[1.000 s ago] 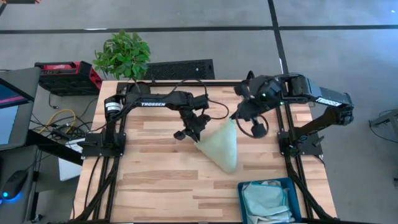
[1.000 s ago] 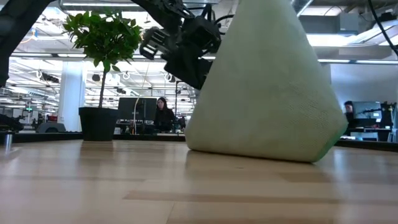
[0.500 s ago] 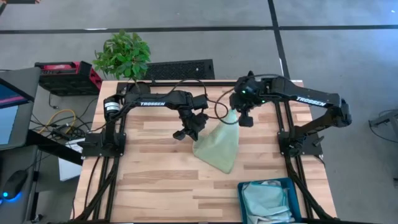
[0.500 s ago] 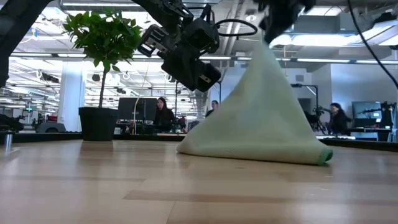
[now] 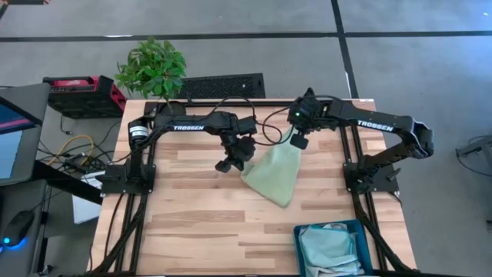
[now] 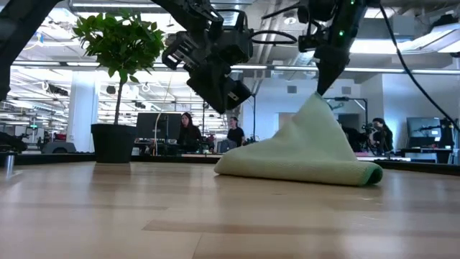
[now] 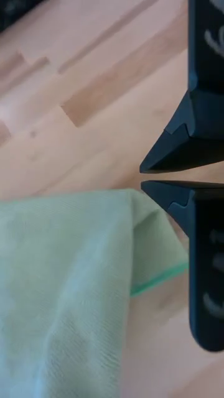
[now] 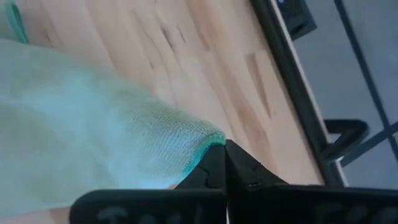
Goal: Fold microfiber towels
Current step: Fold the green microfiber cloth
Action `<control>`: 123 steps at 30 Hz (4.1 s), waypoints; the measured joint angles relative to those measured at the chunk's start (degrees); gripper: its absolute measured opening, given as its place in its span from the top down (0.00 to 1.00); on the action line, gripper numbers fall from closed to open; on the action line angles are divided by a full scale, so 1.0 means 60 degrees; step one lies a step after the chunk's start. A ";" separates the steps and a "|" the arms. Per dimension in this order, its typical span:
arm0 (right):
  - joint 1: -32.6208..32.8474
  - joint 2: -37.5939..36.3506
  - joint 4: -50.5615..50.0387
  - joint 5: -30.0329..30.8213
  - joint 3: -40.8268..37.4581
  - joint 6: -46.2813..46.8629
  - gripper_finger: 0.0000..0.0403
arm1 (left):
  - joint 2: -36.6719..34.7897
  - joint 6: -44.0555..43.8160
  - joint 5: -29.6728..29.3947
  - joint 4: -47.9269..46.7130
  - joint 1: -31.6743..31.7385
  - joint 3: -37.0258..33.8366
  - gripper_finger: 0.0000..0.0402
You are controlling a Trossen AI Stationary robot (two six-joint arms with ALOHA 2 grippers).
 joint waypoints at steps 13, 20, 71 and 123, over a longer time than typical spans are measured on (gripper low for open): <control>-0.0004 0.0004 0.0216 0.0107 -0.0157 0.1485 0.81 | 0.0005 -0.0251 -0.0732 0.0040 0.0004 0.0000 0.95; 0.0091 0.0004 -0.0154 0.0049 0.0029 0.2351 0.62 | 0.0007 -0.0607 -0.0736 0.0035 0.0004 0.0000 0.95; -0.2587 0.1625 0.1550 -0.4738 -0.2536 0.5995 0.55 | -0.2918 -0.6204 -0.3233 -0.1426 -0.2206 -0.0004 0.95; -0.3518 -0.0959 -0.0995 -0.1426 0.0262 0.3529 0.99 | -0.2903 -0.5702 -0.3483 -0.1435 -0.2218 -0.0004 0.95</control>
